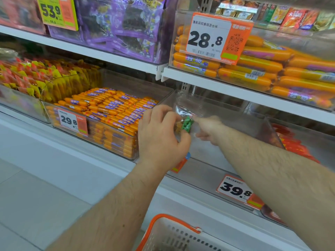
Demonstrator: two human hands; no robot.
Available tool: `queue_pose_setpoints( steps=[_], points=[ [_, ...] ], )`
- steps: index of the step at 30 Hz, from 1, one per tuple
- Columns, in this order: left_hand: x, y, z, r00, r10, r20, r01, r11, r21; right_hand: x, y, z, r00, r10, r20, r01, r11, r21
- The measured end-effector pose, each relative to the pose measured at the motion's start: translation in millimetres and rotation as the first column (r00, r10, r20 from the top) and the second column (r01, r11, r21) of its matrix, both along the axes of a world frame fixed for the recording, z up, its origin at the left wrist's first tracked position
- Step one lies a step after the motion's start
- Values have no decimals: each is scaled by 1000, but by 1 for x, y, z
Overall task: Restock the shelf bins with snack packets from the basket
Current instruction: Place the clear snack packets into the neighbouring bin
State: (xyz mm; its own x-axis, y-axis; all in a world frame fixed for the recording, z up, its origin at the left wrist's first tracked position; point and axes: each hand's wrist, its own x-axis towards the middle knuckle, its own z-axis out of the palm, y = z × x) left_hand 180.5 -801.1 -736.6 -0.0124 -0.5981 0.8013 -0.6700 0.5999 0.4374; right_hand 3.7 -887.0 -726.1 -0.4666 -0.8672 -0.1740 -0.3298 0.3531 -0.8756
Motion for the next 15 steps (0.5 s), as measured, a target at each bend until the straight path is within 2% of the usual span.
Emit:
queue_pose_setpoints(
  steps=[2, 4, 6, 7, 8, 9, 11, 13, 15],
  points=[
    [-8, 9, 9, 994, -111, 18, 112, 994, -17, 4, 20, 11, 986, -69, -153, 51, 992, -119],
    [-15, 25, 16, 981, -190, 29, 189, 981, 35, 6, 52, 22, 941, -107, -321, 16, 961, -274],
    [-23, 44, 19, 949, -282, 142, 253, 948, 193, 10, 98, 30, 894, -131, -429, -98, 876, -472],
    [-27, 51, 18, 900, -357, 249, 277, 911, 305, 11, 122, 31, 886, -140, -443, -156, 809, -567],
    [-31, 58, 16, 813, -453, 366, 288, 859, 423, 11, 145, 29, 887, -146, -439, -201, 734, -649],
    [-34, 66, 12, 690, -556, 464, 279, 795, 538, 10, 165, 21, 887, -144, -439, -239, 671, -702],
    [-40, 82, 0, 427, -713, 556, 164, 666, 728, 4, 197, -5, 889, -119, -442, -279, 625, -729],
    [-44, 95, -17, 246, -797, 551, 8, 570, 822, -3, 221, -41, 895, -66, -440, -288, 669, -685],
    [-48, 104, -35, 186, -847, 499, -85, 492, 866, -13, 243, -82, 895, -11, -446, -282, 760, -585]
  ],
)
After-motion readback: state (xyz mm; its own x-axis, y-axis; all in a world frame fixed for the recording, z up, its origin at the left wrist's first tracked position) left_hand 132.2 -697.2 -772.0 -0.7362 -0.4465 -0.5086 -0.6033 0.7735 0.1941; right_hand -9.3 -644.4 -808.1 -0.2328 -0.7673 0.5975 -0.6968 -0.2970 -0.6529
